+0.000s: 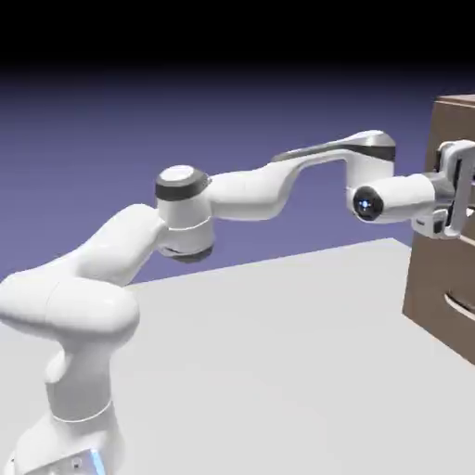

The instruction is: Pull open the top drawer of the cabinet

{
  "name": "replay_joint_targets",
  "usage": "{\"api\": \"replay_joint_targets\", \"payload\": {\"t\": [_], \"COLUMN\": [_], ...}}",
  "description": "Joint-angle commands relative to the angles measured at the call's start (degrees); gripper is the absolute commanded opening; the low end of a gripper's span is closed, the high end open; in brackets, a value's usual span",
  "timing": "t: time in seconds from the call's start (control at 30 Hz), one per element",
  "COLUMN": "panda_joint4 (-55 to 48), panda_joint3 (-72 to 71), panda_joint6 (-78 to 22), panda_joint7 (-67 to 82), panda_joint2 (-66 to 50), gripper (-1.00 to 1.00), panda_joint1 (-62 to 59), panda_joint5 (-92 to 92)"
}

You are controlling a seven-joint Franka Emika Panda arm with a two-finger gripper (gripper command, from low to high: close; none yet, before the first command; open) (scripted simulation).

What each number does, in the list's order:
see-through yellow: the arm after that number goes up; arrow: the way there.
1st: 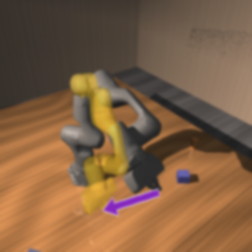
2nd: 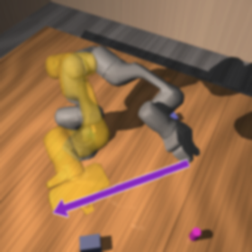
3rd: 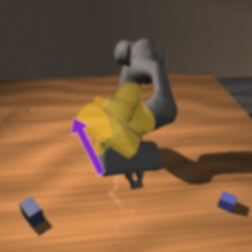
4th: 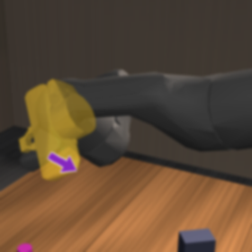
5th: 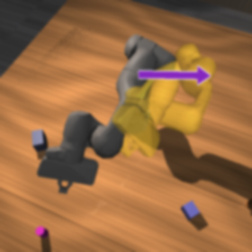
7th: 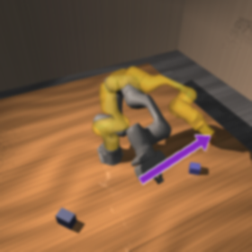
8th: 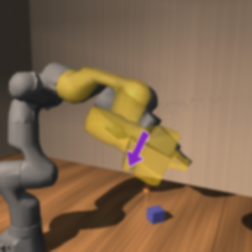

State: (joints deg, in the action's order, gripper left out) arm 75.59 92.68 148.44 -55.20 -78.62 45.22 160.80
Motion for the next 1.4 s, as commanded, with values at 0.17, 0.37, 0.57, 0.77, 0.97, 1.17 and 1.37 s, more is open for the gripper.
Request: {"api": "replay_joint_targets", "payload": {"t": [0.17, 0.37, 0.57, 0.77, 0.97, 1.17, 1.37], "panda_joint4": [-10.7, -2.4, 10.0, 22.5, 35.0, 47.4, 59.9], "panda_joint3": [-0.8, -0.1, 1.3, 3.1, 5.5, 8.7, 12.7], "panda_joint6": [4.2, 0.9, -4.1, -8.9, -13.5, -17.8, -21.5], "panda_joint7": [-3.0, -0.8, 2.0, 4.3, 6.1, 7.6, 8.5], "panda_joint2": [-1.2, -0.5, 0.4, 1.2, 1.9, 2.0, 1.5], "gripper": [0.0, -1.0, -1.0, -1.0, -1.0, -1.0, -1.0], "panda_joint1": [-6.4, -1.5, 6.0, 13.7, 21.7, 30.2, 39.2], "panda_joint5": [-1.0, 0.1, 1.0, 1.3, 1.0, 0.1, -1.7]}}
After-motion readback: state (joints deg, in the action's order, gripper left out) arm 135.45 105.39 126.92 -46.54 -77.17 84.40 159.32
